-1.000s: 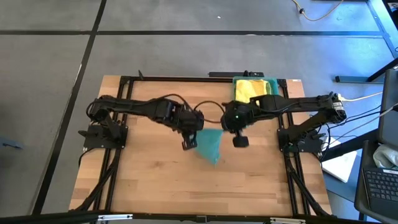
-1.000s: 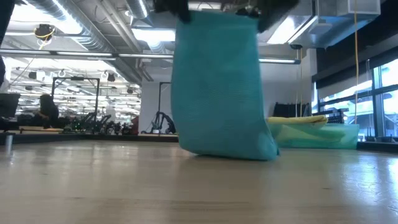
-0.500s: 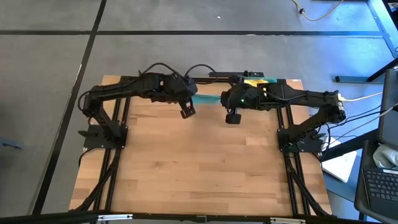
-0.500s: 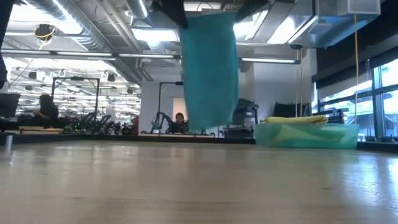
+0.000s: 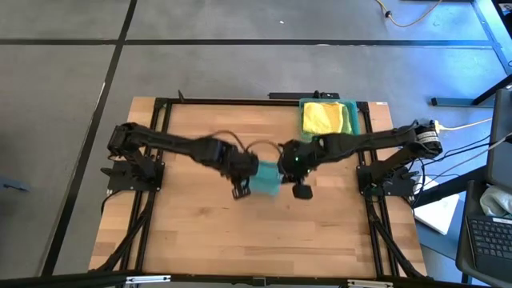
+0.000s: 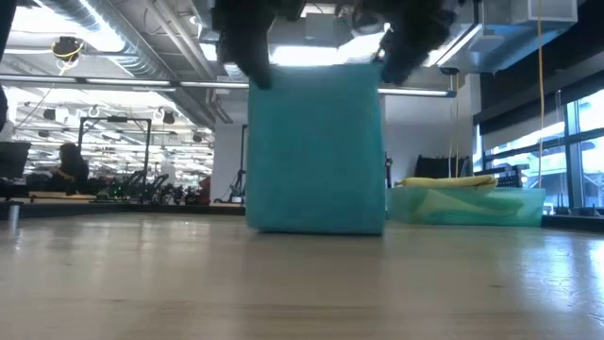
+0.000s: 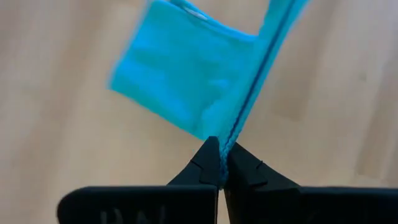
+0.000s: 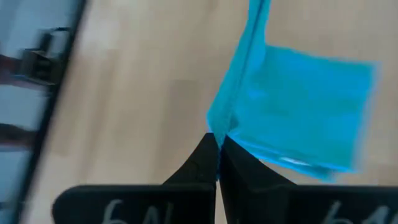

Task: Fold microfiber towels
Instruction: Fold the blue microfiber cloth

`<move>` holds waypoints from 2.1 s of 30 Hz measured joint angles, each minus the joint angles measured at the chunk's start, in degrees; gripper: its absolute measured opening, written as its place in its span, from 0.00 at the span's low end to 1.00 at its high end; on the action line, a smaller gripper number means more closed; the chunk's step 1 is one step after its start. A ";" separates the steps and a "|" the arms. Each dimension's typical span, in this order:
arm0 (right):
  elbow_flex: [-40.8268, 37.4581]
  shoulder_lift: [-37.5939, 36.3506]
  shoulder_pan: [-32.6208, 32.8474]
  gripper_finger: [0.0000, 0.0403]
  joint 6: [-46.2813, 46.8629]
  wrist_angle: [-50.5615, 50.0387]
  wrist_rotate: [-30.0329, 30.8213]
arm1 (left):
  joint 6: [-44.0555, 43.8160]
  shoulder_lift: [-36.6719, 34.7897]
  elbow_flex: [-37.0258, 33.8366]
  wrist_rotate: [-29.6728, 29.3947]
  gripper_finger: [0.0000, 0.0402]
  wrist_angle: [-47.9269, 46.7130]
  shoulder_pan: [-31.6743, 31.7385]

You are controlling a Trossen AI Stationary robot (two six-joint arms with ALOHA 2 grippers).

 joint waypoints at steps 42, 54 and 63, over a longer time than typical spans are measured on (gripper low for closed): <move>-14.25 2.59 -1.90 0.01 12.95 9.30 14.69 | 14.87 1.47 -15.24 -0.98 0.00 34.80 10.90; -14.28 2.86 -1.32 0.01 16.44 0.77 14.91 | 17.90 6.48 -15.41 5.13 0.00 42.30 12.70; -14.21 2.89 -1.41 0.01 18.99 -1.94 17.54 | 18.68 6.99 -15.34 5.30 0.00 48.82 15.10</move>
